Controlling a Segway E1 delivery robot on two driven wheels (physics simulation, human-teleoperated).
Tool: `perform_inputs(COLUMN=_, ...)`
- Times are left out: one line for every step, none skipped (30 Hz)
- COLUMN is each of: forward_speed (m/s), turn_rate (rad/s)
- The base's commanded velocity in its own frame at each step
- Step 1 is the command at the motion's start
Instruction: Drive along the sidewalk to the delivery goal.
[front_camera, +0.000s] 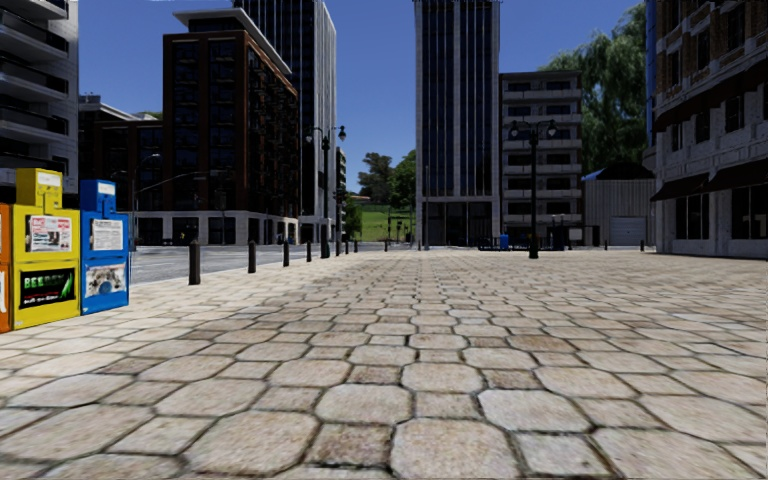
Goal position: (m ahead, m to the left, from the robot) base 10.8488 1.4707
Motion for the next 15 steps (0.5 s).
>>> perform_inputs(forward_speed=2.0, turn_rate=0.32)
perform_inputs(forward_speed=2.0, turn_rate=0.32)
perform_inputs(forward_speed=2.0, turn_rate=0.32)
perform_inputs(forward_speed=2.0, turn_rate=0.32)
perform_inputs(forward_speed=2.0, turn_rate=0.32)
perform_inputs(forward_speed=2.0, turn_rate=0.32)
perform_inputs(forward_speed=2.0, turn_rate=0.32)
perform_inputs(forward_speed=2.0, turn_rate=0.32)
perform_inputs(forward_speed=2.0, turn_rate=0.32)
perform_inputs(forward_speed=2.0, turn_rate=0.32)
perform_inputs(forward_speed=2.0, turn_rate=0.32)
perform_inputs(forward_speed=2.0, turn_rate=0.32)
perform_inputs(forward_speed=2.0, turn_rate=0.32)
perform_inputs(forward_speed=2.0, turn_rate=0.32)
perform_inputs(forward_speed=2.0, turn_rate=0.32)
